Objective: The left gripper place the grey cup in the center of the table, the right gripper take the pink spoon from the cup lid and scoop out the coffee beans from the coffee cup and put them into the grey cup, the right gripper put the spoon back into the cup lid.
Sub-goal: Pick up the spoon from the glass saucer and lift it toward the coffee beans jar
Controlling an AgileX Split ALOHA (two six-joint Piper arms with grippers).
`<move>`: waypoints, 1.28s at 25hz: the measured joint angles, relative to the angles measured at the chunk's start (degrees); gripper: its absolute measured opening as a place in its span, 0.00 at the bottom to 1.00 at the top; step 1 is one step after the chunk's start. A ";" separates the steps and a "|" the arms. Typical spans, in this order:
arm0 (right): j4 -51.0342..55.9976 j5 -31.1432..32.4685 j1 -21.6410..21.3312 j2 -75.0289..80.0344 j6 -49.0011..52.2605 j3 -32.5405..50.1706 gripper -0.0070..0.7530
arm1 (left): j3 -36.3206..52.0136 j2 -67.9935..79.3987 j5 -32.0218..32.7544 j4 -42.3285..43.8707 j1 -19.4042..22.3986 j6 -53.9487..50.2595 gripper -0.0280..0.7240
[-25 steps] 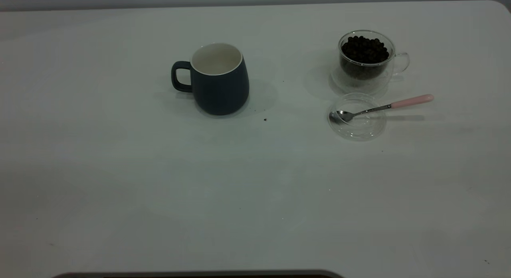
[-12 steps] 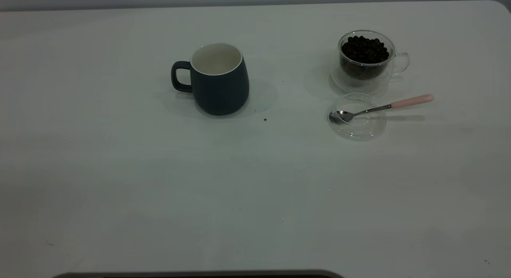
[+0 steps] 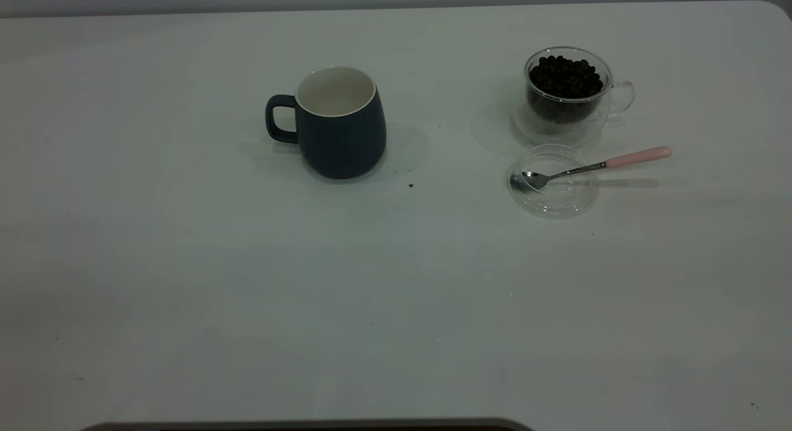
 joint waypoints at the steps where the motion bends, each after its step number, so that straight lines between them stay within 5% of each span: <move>1: 0.00 0.00 0.00 0.00 0.00 0.00 0.71 | 0.00 0.00 0.00 0.00 0.00 0.00 0.79; 15: 3.71 -1.47 0.00 1.61 -0.05 -0.71 0.71 | 0.00 0.00 0.00 0.00 0.00 0.06 0.79; 24: 4.09 -19.05 0.00 31.83 -1.10 -4.16 0.77 | 0.00 0.00 0.00 -0.01 0.00 0.12 0.79; 32: 10.02 -36.18 0.00 67.09 -12.54 -11.33 0.78 | 0.00 0.00 0.00 -0.01 0.00 0.12 0.79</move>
